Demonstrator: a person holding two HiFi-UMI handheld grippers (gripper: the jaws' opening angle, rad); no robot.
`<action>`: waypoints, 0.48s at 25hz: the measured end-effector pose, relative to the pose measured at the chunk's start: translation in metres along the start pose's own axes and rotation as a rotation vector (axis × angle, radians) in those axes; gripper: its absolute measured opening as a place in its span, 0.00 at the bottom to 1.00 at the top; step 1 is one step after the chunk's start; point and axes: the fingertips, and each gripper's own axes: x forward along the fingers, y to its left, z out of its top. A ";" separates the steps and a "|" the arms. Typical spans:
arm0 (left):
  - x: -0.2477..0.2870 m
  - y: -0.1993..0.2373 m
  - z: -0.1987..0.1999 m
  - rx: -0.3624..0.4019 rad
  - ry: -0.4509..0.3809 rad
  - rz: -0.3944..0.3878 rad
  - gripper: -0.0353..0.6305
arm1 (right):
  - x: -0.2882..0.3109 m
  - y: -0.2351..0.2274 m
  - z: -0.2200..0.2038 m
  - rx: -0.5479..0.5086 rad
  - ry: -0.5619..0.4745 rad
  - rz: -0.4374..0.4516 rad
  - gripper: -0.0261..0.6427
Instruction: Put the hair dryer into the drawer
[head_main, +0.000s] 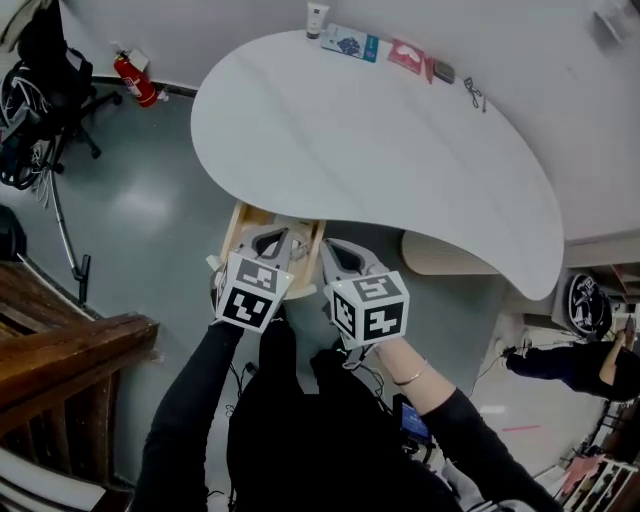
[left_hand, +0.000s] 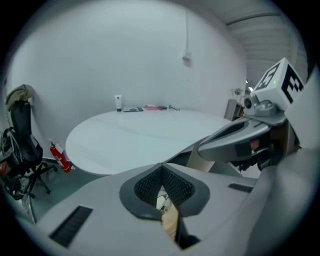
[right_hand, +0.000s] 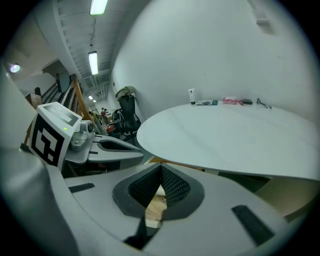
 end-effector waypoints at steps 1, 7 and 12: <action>-0.007 -0.001 0.006 -0.023 -0.030 0.020 0.07 | -0.003 0.001 0.002 -0.005 -0.007 0.014 0.04; -0.050 -0.012 0.034 -0.119 -0.182 0.123 0.07 | -0.021 0.005 0.016 -0.027 -0.057 0.088 0.04; -0.082 -0.030 0.050 -0.126 -0.259 0.185 0.07 | -0.046 0.009 0.031 -0.077 -0.111 0.132 0.04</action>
